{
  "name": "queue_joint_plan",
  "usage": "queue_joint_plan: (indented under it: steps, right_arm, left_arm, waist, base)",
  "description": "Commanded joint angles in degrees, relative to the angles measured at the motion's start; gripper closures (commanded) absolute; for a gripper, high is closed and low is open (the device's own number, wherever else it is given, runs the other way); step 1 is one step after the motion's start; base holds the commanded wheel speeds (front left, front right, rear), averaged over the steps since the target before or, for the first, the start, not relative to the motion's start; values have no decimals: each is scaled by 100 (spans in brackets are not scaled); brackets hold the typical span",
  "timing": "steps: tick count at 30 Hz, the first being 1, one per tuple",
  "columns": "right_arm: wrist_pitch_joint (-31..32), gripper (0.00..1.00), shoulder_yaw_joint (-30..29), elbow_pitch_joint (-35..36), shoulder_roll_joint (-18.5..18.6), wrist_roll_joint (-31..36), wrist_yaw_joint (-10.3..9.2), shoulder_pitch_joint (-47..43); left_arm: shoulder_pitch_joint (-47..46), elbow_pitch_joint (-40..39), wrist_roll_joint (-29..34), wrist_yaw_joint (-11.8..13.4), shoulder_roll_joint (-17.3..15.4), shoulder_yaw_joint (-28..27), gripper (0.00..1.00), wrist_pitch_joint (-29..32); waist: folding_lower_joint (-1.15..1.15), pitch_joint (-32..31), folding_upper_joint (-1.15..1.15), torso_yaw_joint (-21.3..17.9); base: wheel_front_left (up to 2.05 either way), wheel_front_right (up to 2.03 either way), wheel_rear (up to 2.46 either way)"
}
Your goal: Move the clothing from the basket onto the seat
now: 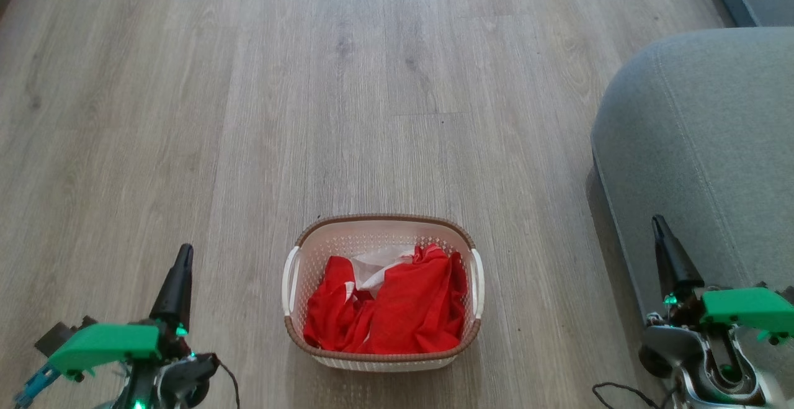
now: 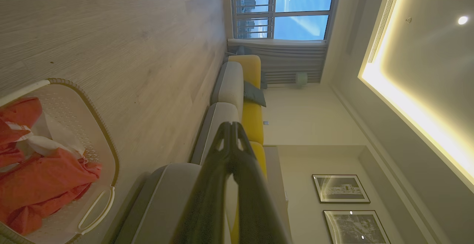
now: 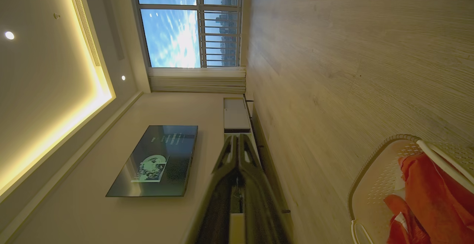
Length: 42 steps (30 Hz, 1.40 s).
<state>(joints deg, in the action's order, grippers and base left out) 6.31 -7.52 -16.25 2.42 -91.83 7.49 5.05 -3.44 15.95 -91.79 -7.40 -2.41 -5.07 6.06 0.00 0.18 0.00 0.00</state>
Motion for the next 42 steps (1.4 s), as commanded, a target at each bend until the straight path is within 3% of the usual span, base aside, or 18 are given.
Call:
queue_joint_plan:
  steps: [1, 9, 10, 15, 30, 42]
  right_arm:
    - [16, 100, 102, 223, 45, -36, 0, 113]
    - [16, 100, 102, 223, 45, -36, 0, 113]
    - [0, 0, 0, 0, 0, 0, -1, 1]
    - [-4, 0, 40, -398, -46, 4, 0, -131]
    - [-222, 0, 326, -492, 42, 193, 0, 226]
    - [-470, 0, 672, -632, 193, 756, 0, 572]
  left_arm:
    - [-274, -192, -40, -9, -46, -143, 100, 41]
    - [-274, -192, -40, -9, -46, -143, 100, 41]
    - [-1, 0, 0, 0, 0, 0, 0, 0]
    - [192, 362, 3, 2, 35, -1, 0, -13]
    - [-130, 497, 194, 1, -51, 105, 0, -255]
    - [-364, 480, 938, 0, -161, 201, 0, -469]
  waist:
    - [0, 0, 0, 0]
    - [0, 0, 0, 0]
    - [0, 0, 0, 0]
    - [0, 4, 0, -1]
    - [0, 33, 0, -9]
    - [0, 74, 0, -16]
  base:
    - [0, 0, 0]
    - [0, 0, 0]
    - [0, 0, 0]
    - [0, 0, 0]
    - [0, 0, 0]
    - [0, 0, 0]
